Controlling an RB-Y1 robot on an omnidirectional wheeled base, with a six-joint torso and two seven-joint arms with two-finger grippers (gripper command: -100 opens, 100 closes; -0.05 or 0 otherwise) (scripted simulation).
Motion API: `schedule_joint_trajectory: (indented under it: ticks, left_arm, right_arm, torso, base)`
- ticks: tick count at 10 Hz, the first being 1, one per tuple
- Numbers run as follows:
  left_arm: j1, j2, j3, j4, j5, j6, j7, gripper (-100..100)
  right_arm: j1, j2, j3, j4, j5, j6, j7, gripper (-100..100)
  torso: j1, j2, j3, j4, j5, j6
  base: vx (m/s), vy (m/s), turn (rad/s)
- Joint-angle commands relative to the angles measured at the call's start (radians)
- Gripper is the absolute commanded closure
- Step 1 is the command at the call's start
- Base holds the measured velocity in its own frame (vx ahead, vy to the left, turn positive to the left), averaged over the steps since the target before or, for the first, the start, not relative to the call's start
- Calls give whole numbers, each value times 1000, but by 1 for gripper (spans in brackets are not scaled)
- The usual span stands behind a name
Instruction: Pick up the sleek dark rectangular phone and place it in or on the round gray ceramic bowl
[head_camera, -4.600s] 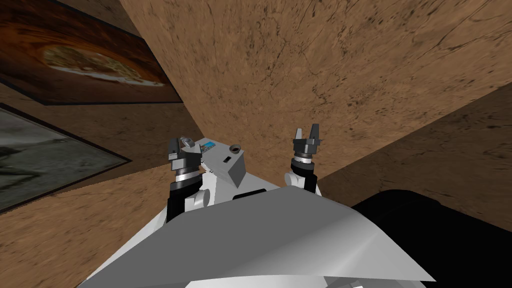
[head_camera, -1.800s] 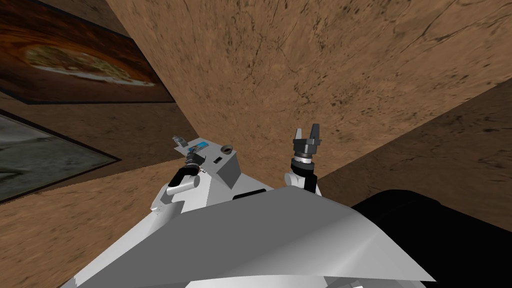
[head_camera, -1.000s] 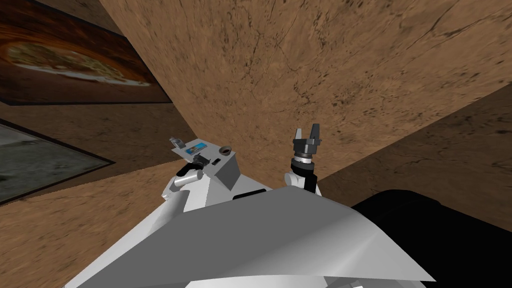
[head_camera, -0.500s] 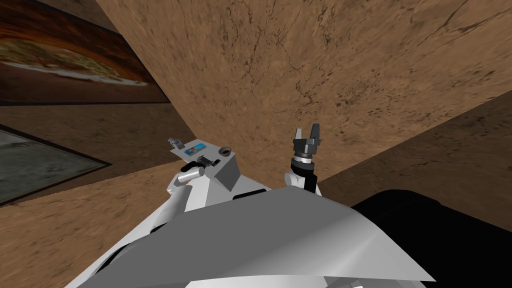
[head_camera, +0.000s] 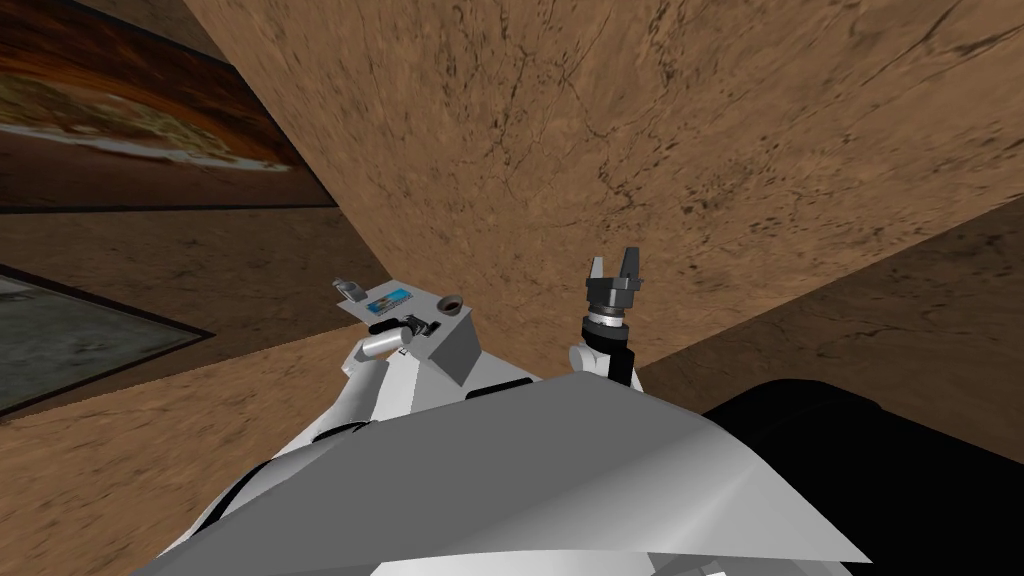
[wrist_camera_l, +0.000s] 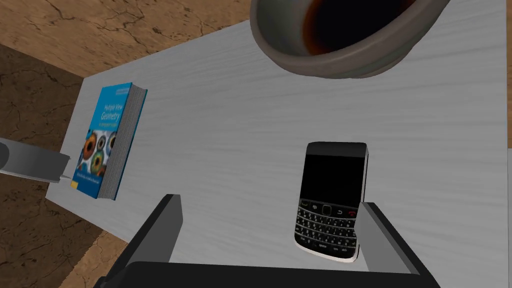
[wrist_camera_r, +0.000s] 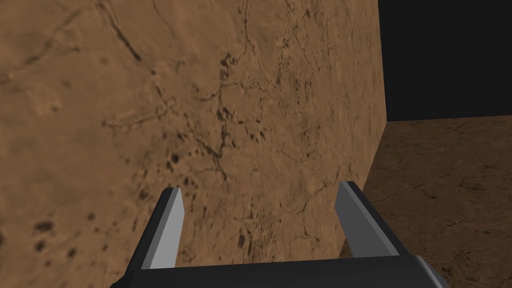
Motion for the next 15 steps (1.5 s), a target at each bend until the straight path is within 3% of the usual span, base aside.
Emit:
schedule_joint_trajectory:
  ticks: [1, 2, 3, 6, 8, 9, 10, 11, 12, 14, 15]
  left_arm:
    - [-6, 4, -2, 32, 8, 12, 1, -100]
    - [-46, 10, -8, 76, 27, 61, 25, -100]
    - [-46, 10, -8, 90, 27, 64, 25, -100]
    - [-121, 23, -22, 183, 64, 152, 71, -100]
    - [-121, 23, -22, 203, 64, 164, 71, -100]
    - [-156, 30, -30, 241, 81, 211, 93, -100]
    - [-156, 30, -30, 257, 81, 211, 93, -100]
    - [-188, 36, -39, 280, 97, 256, 113, -100]
    - [-188, 36, -39, 307, 97, 256, 113, -100]
    - [-246, 49, -56, 380, 126, 321, 148, -100]
    - [-246, 49, -56, 401, 126, 336, 148, -100]
  right_arm:
    - [0, 0, 0, 0, 0, 0, 0, 0]
    - [0, 0, 0, 0, 0, 0, 0, 0]
    - [0, 0, 0, 0, 0, 0, 0, 0]
    - [0, 0, 0, 0, 0, 0, 0, 0]
    - [0, 0, 0, 0, 0, 0, 0, 0]
    - [0, 0, 0, 0, 0, 0, 0, 0]
    - [0, 0, 0, 0, 0, 0, 0, 0]
    - [0, 0, 0, 0, 0, 0, 0, 0]
    - [0, 0, 0, 0, 0, 0, 0, 0]
    - [0, 0, 0, 0, 0, 0, 0, 0]
    - [0, 0, 0, 0, 0, 0, 0, 0]
  torso:
    - [0, 0, 0, 0, 0, 0]
    - [-1, 1, 1, 0, 0, 0]
    - [0, 1, 0, 0, 0, 0]
    - [1, 0, 0, 0, 0, 0]
    - [1, 0, 0, 0, 0, 0]
    - [0, 2, 1, 0, 0, 0]
    - [0, 1, 1, 0, 0, 0]
    - [0, 1, 1, 0, 0, 0]
    - [1, 0, 0, 0, 0, 0]
    - [1, 0, 0, 0, 0, 0]
    - [2, -1, 0, 0, 0, 0]
  base:
    - [15, 13, -2]
    - [37, 27, -18]
    - [43, 26, -19]
    - [46, 37, -18]
    - [32, 27, -8]
    - [26, 28, -20]
    - [35, 32, -18]
    - [58, 42, -23]
    - [42, 37, -18]
    - [49, 48, -29]
    - [51, 50, -20]
